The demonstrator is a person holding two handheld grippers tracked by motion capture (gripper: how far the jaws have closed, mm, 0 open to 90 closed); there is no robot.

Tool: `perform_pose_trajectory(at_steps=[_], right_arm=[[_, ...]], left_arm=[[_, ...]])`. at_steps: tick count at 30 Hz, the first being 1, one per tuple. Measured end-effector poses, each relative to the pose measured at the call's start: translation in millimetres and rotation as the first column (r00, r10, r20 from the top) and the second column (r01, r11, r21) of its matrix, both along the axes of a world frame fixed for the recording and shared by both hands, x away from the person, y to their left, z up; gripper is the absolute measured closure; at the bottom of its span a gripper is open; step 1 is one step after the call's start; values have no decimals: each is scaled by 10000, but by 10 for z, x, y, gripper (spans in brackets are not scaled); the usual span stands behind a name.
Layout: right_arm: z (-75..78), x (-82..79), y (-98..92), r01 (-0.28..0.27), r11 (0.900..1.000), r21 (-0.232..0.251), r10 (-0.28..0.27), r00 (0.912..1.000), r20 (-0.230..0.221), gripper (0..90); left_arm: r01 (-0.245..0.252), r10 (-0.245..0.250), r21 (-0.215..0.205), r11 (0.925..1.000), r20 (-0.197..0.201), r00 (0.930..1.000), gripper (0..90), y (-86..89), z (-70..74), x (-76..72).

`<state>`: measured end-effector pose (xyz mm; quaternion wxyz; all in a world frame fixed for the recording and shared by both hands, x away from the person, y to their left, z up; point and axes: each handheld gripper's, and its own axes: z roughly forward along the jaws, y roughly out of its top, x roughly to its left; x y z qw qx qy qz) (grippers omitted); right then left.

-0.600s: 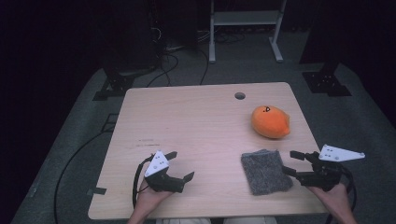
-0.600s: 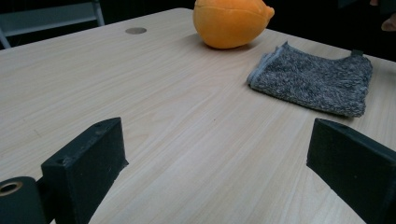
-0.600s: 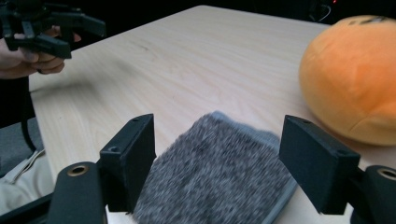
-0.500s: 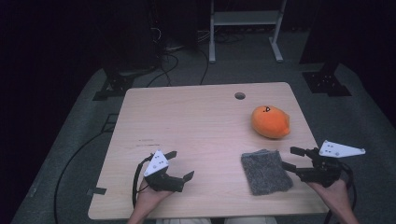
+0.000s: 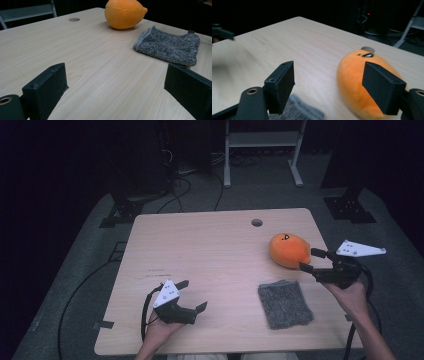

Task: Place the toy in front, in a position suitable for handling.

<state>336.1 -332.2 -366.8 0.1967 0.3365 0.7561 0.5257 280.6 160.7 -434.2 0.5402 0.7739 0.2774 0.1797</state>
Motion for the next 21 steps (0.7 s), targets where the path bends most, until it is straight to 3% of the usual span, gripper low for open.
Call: perform_pose_trajectory(at_steps=[8, 15, 21], right_arm=[[23, 388, 1, 761, 9971, 79, -762, 9970, 111, 245], [-215, 691, 43, 1432, 9897, -57, -1433, 9890, -374, 248], [-466, 855, 35, 1952, 9801, -372, -1980, 9748, -1024, 253]], left_arm=[[74, -74, 19, 10000, 33, 10000, 37, -6, 5, -9], [9, -9, 35, 10000, -23, 10000, 37, 9, 0, -9], [-21, 21, -65, 10000, 6, 10000, 37, 25, 2, -19]])
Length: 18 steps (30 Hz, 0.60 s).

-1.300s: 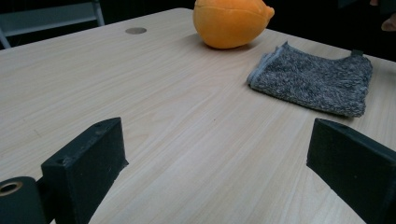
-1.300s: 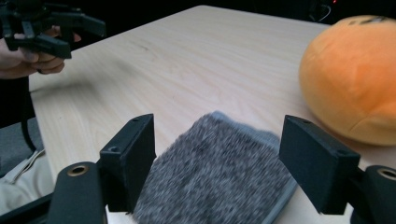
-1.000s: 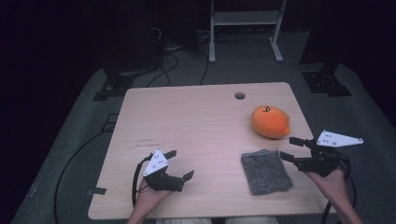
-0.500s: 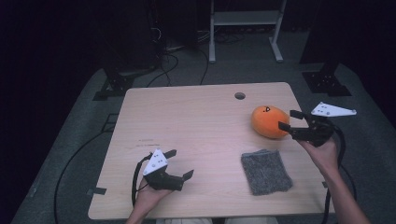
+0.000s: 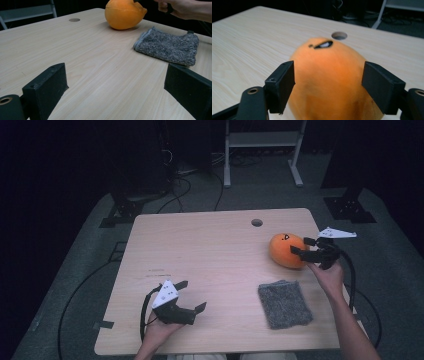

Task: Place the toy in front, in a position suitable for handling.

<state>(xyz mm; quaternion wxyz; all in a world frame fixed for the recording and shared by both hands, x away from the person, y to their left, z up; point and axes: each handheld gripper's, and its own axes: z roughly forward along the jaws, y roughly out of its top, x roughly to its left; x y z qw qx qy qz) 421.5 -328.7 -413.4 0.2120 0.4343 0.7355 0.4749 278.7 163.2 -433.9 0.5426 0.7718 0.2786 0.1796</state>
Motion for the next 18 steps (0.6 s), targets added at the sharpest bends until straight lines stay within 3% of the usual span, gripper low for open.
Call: perform_pose_trajectory(at_steps=[5, 8, 11, 18], right_arm=[[-76, 49, 37, 188, 9996, -191, -190, 9998, -82, 346], [-134, 37, 63, 455, 9985, -318, -453, 9989, 87, 449], [-195, 29, 53, 443, 9988, -223, -444, 9990, -63, 551], [-152, 11, 57, 704, 9974, -166, -710, 9967, -386, 778]], left_arm=[[8, -8, 28, 10000, -7, 10000, 37, 6, 1, 0], [4, -4, 22, 10000, 49, 10000, 38, 11, 5, -6], [-13, 13, 14, 10000, 41, 10000, 38, 14, 2, -8], [-14, 13, 147, 9999, 96, 10000, 38, 8, 9, -16]])
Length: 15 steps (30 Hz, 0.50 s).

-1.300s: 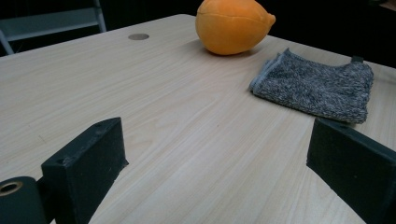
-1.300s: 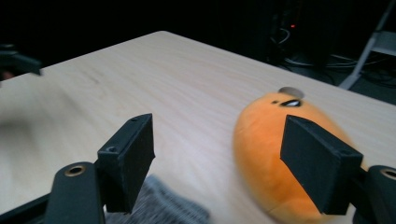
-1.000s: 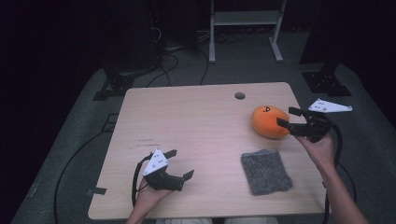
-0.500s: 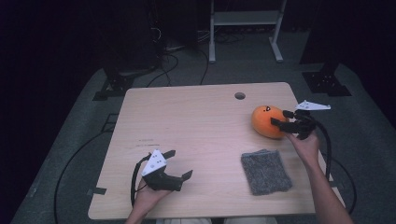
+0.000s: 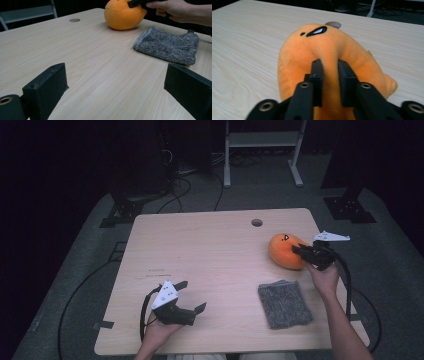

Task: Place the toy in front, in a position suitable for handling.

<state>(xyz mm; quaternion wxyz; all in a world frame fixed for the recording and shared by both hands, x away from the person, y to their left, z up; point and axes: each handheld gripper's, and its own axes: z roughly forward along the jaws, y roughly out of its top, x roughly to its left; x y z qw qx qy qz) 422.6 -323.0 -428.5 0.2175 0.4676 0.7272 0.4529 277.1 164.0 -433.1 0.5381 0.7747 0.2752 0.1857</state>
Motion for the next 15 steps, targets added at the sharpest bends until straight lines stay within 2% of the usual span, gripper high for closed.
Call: perform_pose_trajectory(at_steps=[2, 8, 15], right_arm=[[21, -13, -10, 83, 9999, 120, -83, 10000, -21, 811], [59, -19, -50, 320, 9991, 280, -320, 9995, -33, 830], [108, -64, -50, 108, 9987, 490, -105, 9999, -57, 837]], left_arm=[[-60, 60, -69, 10000, -29, 10000, 38, 19, -3, 8], [-129, 128, -142, 9998, -15, 9999, 39, 44, 0, 14], [-153, 153, -147, 9998, 1, 9999, 39, 51, 4, 7]])
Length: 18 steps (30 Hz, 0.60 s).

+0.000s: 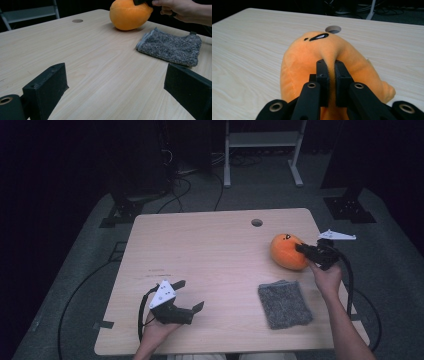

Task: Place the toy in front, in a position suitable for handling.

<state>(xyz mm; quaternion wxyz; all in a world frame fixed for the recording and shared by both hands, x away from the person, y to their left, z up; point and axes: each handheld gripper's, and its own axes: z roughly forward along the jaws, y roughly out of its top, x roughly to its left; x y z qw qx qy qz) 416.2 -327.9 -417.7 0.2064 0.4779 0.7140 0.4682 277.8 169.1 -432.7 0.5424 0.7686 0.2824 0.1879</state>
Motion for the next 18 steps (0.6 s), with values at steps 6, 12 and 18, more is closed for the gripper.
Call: perform_pose_trajectory(at_steps=[6, 12, 18], right_arm=[[131, -125, 49, -573, 9980, 250, 565, 9979, 326, 840], [258, -268, 168, -1381, 9893, 476, 1350, 9888, 643, 839], [437, -497, 510, -2813, 9592, 299, 2775, 9562, 931, 839]], left_arm=[[41, -41, 2, 10000, -6, 10000, 39, -11, -1, 0], [65, -65, 32, 10000, -1, 10000, 39, -25, -3, 5], [98, -98, -68, 9999, -2, 10000, 39, -28, 4, 3]])
